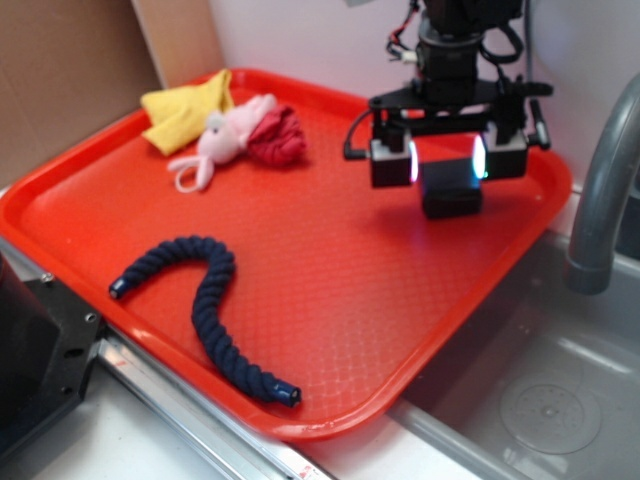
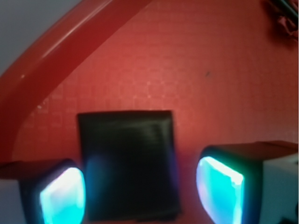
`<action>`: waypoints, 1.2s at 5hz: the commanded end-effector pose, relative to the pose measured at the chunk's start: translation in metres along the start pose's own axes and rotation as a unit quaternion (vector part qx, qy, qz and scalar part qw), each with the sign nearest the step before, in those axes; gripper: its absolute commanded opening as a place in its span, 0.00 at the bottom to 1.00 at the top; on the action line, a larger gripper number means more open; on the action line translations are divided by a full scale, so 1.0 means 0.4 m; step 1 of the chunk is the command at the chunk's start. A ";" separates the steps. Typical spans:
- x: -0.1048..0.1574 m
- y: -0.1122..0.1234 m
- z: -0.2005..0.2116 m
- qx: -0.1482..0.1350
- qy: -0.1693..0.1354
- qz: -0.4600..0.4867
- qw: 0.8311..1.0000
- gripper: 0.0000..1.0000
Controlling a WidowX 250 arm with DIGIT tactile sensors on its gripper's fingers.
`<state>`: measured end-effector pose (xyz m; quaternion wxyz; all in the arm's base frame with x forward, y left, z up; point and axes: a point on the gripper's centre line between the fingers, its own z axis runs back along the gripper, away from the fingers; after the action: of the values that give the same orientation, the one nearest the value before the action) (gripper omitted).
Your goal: Grab the black box.
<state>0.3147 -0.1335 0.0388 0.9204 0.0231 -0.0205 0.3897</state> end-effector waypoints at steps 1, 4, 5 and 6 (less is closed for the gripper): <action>0.024 -0.030 0.041 -0.024 -0.019 0.005 1.000 1.00; 0.023 -0.012 -0.038 0.011 -0.027 0.013 0.999 0.94; 0.019 0.003 -0.012 -0.001 -0.033 0.020 0.999 0.00; 0.020 0.048 0.079 -0.001 -0.033 -0.030 0.999 0.00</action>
<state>0.2958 -0.1173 0.0473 0.9340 0.0642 -0.0166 0.3512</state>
